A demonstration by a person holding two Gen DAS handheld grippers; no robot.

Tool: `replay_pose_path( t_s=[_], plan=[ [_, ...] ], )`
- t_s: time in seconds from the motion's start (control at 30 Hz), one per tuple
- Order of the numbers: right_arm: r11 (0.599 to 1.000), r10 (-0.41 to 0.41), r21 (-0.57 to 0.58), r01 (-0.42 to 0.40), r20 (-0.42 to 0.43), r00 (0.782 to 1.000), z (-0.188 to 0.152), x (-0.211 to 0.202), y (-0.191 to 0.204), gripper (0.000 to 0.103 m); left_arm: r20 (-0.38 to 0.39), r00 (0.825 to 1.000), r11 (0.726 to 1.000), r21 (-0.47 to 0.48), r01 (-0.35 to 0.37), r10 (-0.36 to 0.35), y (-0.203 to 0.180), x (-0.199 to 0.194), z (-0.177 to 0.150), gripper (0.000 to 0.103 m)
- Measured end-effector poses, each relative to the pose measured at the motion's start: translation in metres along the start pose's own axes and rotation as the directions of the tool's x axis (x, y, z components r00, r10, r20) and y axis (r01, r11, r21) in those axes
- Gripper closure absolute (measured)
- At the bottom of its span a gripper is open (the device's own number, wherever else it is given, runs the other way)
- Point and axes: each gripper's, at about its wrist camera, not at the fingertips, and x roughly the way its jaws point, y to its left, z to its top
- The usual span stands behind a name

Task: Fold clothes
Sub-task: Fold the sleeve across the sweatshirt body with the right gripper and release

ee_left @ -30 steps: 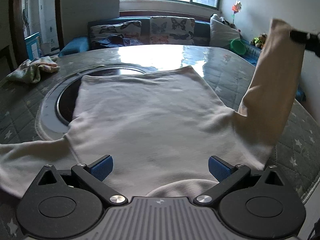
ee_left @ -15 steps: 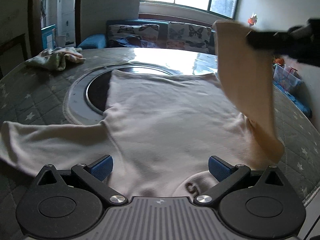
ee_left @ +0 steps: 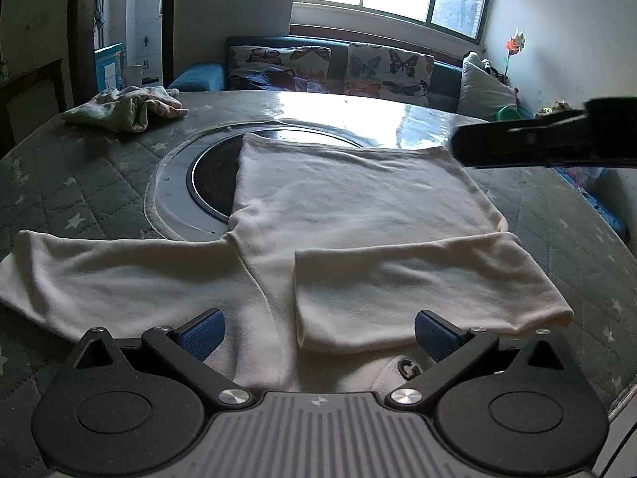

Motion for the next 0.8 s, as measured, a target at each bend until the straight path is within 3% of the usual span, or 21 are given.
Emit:
replay_pose_path(
  t_s=[0.17, 0.3, 0.43, 0.57, 0.8],
  plan=[
    [0.993, -0.122, -0.013, 0.121, -0.015, 0.992, -0.001, -0.017, -0.025, 0.071, 0.021, 1.0, 1.0, 0.002, -0.006, 0.006, -0.001, -0.003, 0.006, 0.0],
    [0.967, -0.254, -0.001, 0.254, -0.058, 0.966, -0.01, -0.029, -0.058, 0.07, 0.042, 0.999, 1.0, 0.015, 0.008, -0.008, -0.007, -0.004, 0.011, 0.0],
    [0.944, -0.326, 0.007, 0.329, -0.111, 0.939, -0.024, -0.031, -0.085, 0.07, 0.035, 0.999, 0.999, 0.027, 0.029, -0.03, -0.015, 0.002, 0.014, 0.0],
    [0.947, -0.314, 0.013, 0.32, -0.169, 0.934, -0.042, -0.021, -0.097, 0.07, 0.028, 0.998, 0.998, 0.038, 0.051, -0.052, -0.021, 0.009, 0.016, 0.0],
    [0.953, -0.294, 0.034, 0.303, -0.15, 0.944, -0.055, -0.005, -0.097, 0.07, 0.051, 0.997, 0.996, 0.063, 0.06, -0.064, -0.029, 0.016, 0.023, 0.0]
  ],
)
